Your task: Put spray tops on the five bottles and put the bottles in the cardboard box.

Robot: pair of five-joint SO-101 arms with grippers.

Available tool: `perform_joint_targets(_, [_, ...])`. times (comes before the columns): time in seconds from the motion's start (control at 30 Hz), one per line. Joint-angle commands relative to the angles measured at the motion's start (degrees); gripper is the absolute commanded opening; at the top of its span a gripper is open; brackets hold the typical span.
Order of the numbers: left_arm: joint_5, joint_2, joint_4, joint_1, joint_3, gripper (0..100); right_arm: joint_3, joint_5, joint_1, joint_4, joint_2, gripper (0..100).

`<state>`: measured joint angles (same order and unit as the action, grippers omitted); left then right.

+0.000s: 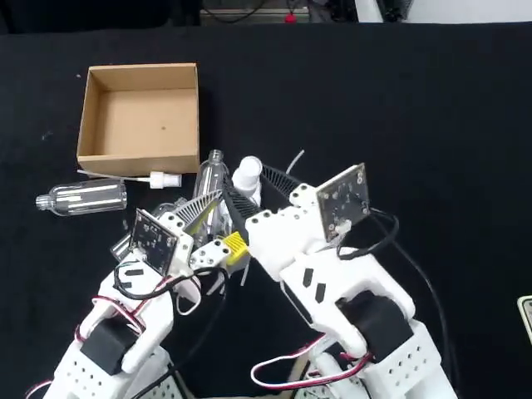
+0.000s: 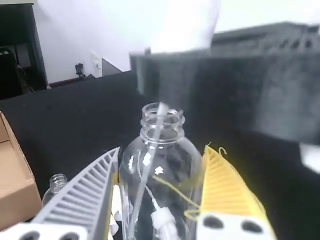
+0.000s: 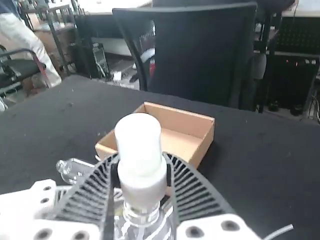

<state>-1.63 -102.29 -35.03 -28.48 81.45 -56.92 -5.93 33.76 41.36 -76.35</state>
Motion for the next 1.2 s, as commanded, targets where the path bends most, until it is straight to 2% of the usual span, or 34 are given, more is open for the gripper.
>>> perform_joint_targets(0.0, [0.4,-0.8,-0.3,-0.7,-0.4,9,0.9,0.5,0.6,0.5,-0.3,1.1])
perform_joint_targets(0.37, [0.4,-0.8,-1.8,-2.0,-0.8,9,2.9,0.5,0.8,4.3,0.6,1.1])
perform_joint_targets(0.63, [0.5,-0.8,-1.4,-1.4,-0.8,9,12.8,0.4,0.8,11.9,13.7,1.1])
perform_joint_targets(0.93, [0.5,-0.8,-1.4,-1.3,-1.0,9,11.5,0.5,0.8,13.1,10.9,1.7])
perform_joint_targets(1.0, [0.5,-0.8,-1.4,-1.3,-1.0,9,11.5,0.5,0.8,13.1,10.5,5.4])
perform_joint_targets(1.1, [0.5,-0.8,-1.4,-1.3,-1.0,9,11.6,0.5,0.8,13.5,10.2,16.5])
perform_joint_targets(1.17, [0.5,-0.8,-1.3,-1.3,-1.0,9,11.6,0.5,0.9,14.3,10.2,19.2])
